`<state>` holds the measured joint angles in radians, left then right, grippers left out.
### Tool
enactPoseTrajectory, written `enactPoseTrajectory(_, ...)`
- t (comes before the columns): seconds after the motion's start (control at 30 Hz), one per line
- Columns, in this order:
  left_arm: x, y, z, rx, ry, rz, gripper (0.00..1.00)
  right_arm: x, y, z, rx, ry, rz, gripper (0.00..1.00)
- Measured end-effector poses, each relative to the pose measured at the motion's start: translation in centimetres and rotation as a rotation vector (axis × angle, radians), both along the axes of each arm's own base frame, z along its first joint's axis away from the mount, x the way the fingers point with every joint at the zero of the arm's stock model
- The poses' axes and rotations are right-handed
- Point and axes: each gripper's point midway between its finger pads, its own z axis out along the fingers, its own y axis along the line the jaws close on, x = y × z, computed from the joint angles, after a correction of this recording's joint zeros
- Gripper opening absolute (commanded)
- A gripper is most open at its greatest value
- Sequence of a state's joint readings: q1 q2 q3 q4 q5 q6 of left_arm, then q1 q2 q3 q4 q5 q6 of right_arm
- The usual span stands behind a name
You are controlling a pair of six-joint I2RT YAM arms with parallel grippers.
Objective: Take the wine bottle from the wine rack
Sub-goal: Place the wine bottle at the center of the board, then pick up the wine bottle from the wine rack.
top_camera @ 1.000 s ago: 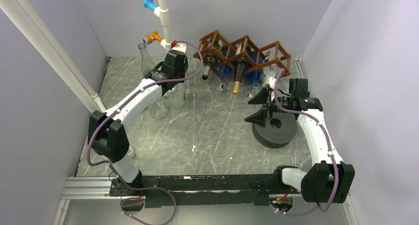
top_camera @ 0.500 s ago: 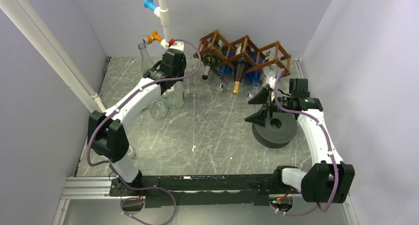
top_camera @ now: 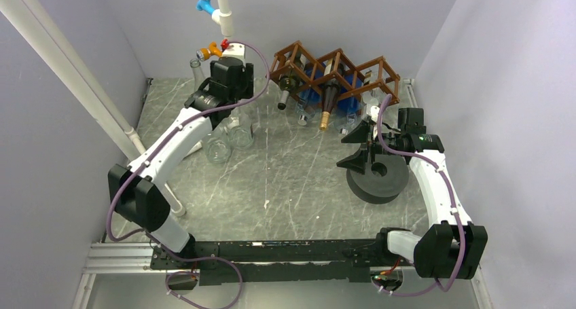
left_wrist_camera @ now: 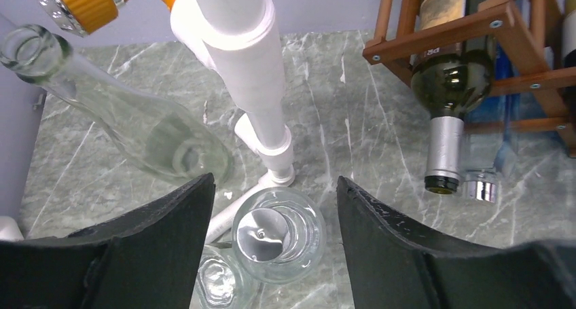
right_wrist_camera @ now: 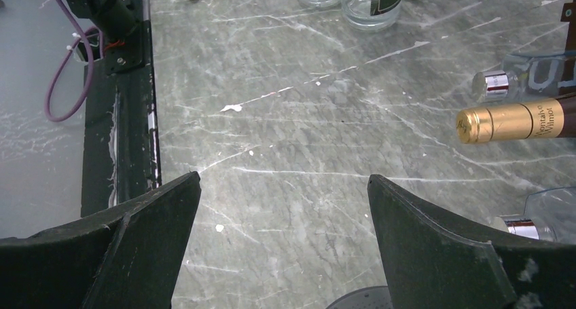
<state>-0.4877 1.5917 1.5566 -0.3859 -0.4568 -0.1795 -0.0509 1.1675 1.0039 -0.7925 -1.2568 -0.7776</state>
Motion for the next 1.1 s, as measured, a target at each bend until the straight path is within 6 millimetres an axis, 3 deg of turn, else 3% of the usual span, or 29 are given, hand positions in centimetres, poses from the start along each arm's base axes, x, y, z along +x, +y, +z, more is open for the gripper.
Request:
enactPoseTrajectory(0.27, -2.3, -1.3, 3.6, -0.065, -0.066, -0.14, 0.97, 0.0, 0.0, 0.0, 0.0, 0.0, -0.001, 0.96)
enactPoseTrajectory(0.5, -5.4, -3.4, 5.9, -0.14, -0.124, -0.337, 0.99, 0.1, -0.1, 0.0, 0.0, 0.0, -0.004, 0.96)
enactPoseTrajectory(0.87, -7.5, -6.7, 3.2, -0.225, -0.07, -0.535, 1.0, 0.1, -0.2, 0.0, 0.0, 0.0, -0.009, 0.96)
enactPoseTrajectory(1.1, -8.1, -8.0, 3.9, -0.29, -0.073, -0.609, 0.99, 0.2, -0.3, 0.0, -0.001, -0.004, -0.01, 0.96)
